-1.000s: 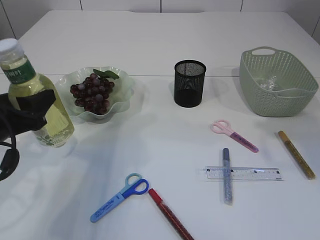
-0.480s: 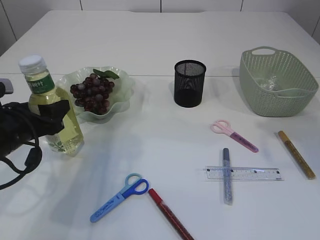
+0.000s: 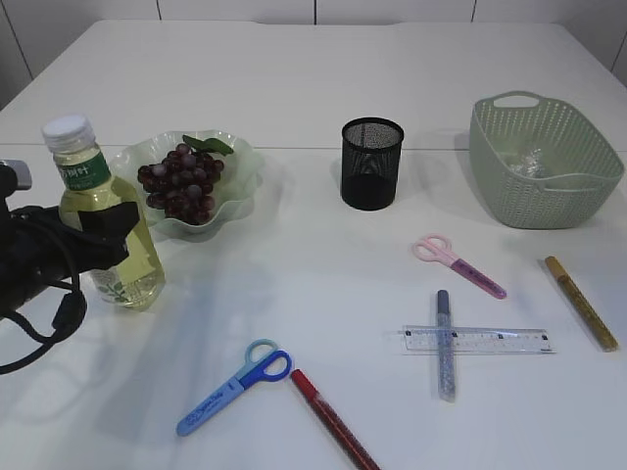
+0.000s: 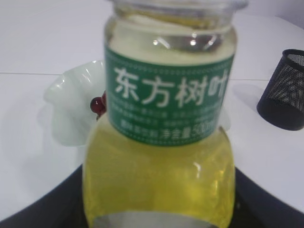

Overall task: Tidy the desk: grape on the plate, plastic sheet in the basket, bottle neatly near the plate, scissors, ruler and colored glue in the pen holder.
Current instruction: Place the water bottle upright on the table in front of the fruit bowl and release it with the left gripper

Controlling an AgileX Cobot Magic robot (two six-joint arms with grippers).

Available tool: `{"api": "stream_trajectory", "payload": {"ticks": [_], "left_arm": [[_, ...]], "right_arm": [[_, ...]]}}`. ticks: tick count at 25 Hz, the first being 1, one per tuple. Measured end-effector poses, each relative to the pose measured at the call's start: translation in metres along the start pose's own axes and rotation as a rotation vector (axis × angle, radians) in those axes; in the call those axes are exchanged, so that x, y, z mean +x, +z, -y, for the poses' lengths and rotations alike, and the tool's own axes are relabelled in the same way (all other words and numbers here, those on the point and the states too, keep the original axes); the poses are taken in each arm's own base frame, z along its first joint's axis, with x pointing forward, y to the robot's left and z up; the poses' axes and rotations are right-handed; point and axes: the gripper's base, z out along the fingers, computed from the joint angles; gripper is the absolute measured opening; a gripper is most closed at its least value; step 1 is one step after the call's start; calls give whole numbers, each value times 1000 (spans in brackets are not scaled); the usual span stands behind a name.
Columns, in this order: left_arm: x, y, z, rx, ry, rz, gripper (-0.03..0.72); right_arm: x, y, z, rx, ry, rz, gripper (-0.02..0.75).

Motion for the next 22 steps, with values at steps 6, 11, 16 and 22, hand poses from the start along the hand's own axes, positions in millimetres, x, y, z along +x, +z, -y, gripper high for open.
{"api": "stream_trajectory", "payload": {"ticks": [6,11,16,22], "left_arm": [[0,2,0,0,0,0,447],[5,12,-1,-2,0,-9,447],[12,16,-3,-5,-1,-21,447],[12,16,-3,-4,1,-19,447]], "right_arm": [[0,0,0,0,0,0,490],[0,0,0,0,0,0,490],[0,0,0,0,0,0,490],[0,0,0,0,0,0,490]]}}
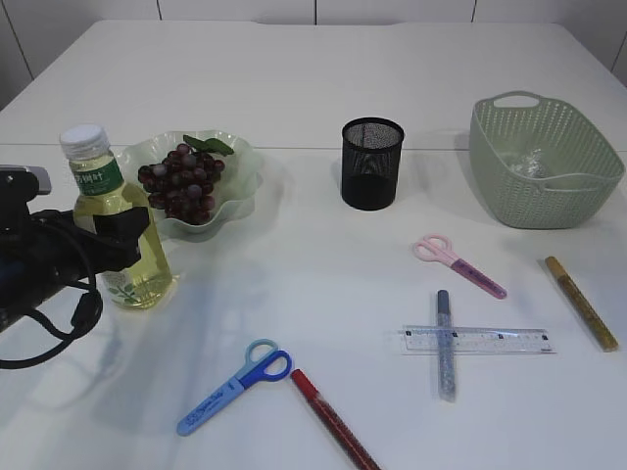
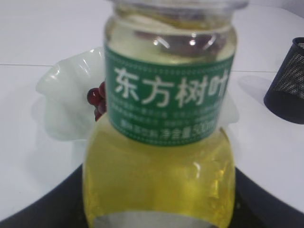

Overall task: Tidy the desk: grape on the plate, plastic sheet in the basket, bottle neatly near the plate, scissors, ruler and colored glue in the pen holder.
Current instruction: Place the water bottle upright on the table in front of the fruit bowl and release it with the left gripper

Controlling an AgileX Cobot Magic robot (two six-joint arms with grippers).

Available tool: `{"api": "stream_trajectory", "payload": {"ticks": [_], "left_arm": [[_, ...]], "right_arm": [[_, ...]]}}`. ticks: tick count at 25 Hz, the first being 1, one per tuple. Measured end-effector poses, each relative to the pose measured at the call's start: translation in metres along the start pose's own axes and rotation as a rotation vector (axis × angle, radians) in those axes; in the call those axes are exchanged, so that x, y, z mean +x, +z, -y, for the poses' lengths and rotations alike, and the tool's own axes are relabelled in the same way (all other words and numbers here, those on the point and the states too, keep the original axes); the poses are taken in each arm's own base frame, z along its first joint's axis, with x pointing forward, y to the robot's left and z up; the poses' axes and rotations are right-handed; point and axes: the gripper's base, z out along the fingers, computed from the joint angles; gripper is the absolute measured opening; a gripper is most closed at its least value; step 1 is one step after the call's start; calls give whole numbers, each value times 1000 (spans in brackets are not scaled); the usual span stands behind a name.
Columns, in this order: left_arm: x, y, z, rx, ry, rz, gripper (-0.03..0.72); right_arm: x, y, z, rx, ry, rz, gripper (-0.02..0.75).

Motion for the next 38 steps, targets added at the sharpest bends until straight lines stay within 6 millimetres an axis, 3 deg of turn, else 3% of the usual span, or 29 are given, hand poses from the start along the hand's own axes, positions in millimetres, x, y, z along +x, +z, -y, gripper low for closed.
{"api": "stream_trajectory", "payload": {"ticks": [9,17,27,38], "left_arm": [[0,0,0,0,0,0,447],[0,0,2,20,10,2,590],[-6,2,3,31,10,57,603],[-53,-14,12,58,22,219,589]], "right_arm": [[0,0,0,0,0,0,490],[0,0,0,0,0,0,490],[0,0,0,0,0,0,490],[0,0,0,0,0,0,490]]}}
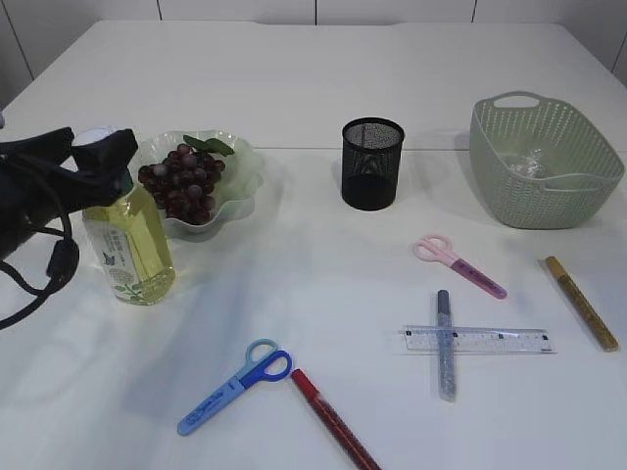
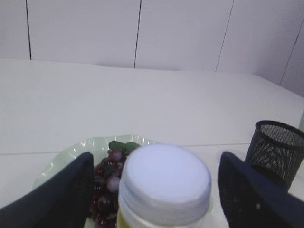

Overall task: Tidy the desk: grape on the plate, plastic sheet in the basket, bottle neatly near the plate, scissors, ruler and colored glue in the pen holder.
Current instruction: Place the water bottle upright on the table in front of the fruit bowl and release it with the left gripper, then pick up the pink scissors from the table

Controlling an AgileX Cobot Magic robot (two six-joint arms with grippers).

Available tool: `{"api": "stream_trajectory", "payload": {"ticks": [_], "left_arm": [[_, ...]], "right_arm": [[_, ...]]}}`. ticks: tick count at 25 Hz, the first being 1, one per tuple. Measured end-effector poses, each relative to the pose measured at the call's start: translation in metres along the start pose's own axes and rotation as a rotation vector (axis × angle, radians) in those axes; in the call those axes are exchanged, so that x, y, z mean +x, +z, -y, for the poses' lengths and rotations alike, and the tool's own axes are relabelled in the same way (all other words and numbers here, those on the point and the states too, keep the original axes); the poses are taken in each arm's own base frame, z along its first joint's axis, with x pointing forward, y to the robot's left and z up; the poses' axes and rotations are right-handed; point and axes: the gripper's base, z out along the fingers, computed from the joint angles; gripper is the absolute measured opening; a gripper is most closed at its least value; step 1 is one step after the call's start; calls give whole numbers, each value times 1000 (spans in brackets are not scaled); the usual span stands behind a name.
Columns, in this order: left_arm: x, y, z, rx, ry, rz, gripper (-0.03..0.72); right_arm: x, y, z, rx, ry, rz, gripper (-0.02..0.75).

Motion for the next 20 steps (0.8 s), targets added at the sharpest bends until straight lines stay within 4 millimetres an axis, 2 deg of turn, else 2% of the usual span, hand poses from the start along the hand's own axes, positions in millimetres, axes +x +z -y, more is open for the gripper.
{"api": "stream_trajectory", "payload": {"ticks": [9,14,20], "left_arm": [[-46,-13,7,4,1,122,555],[-68,-27,13,21,27,82,533],[-95,-53,20,23,65,23,531]], "right_arm": [[0,0,0,0,0,0,490],[0,0,0,0,0,0,490],[0,0,0,0,0,0,490]]}}
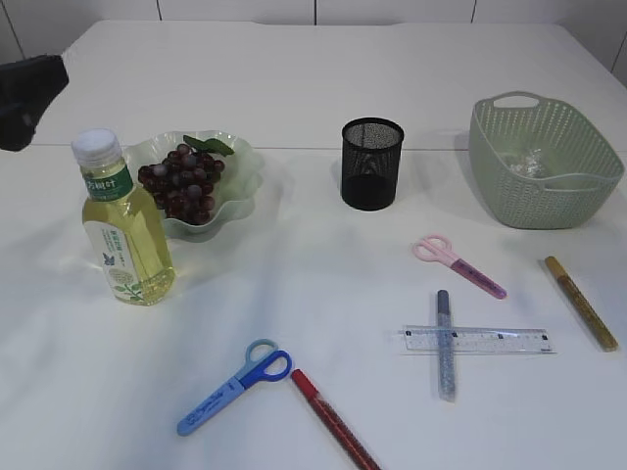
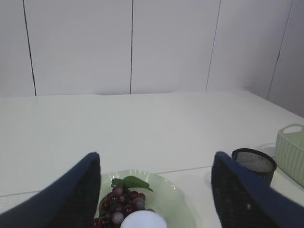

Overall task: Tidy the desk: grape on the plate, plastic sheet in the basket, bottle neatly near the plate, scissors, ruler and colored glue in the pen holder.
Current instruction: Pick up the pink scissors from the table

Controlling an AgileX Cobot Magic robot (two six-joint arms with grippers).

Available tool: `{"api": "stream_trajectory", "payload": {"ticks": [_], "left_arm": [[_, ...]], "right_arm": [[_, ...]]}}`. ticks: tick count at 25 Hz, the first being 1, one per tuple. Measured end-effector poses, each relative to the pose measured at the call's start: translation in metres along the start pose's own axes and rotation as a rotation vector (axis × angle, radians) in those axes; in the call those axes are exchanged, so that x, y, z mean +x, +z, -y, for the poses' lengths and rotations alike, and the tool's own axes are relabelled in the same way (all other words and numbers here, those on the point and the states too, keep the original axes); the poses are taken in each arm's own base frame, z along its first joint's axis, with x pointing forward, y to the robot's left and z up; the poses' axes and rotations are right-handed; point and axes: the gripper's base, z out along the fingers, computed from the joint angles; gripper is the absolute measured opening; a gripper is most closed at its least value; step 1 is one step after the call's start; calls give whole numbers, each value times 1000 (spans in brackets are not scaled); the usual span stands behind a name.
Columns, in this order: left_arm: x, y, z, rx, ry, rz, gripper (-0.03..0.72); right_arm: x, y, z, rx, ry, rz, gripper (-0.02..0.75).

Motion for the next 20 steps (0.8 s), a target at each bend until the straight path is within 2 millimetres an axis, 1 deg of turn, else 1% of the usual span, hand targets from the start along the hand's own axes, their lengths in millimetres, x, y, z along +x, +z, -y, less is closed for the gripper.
{"api": "stream_trajectory", "payload": {"ticks": [3,8,11,16,20], "left_arm": [[-7,-13,0,-18,6,-65,531],[-12,-37,1,-56,15,-221,529],[-19,-47,4,-65,20,-329,512],[-32,-57,17,-52,-11,-541,489],[-52,-63,31,-12,-32,-690,474]], "right_arm": [[0,0,0,0,0,0,490],[0,0,0,0,0,0,490],[0,0,0,0,0,0,490],[0,0,0,0,0,0,490],[0,0,-3,-34,11,-1,490]]}}
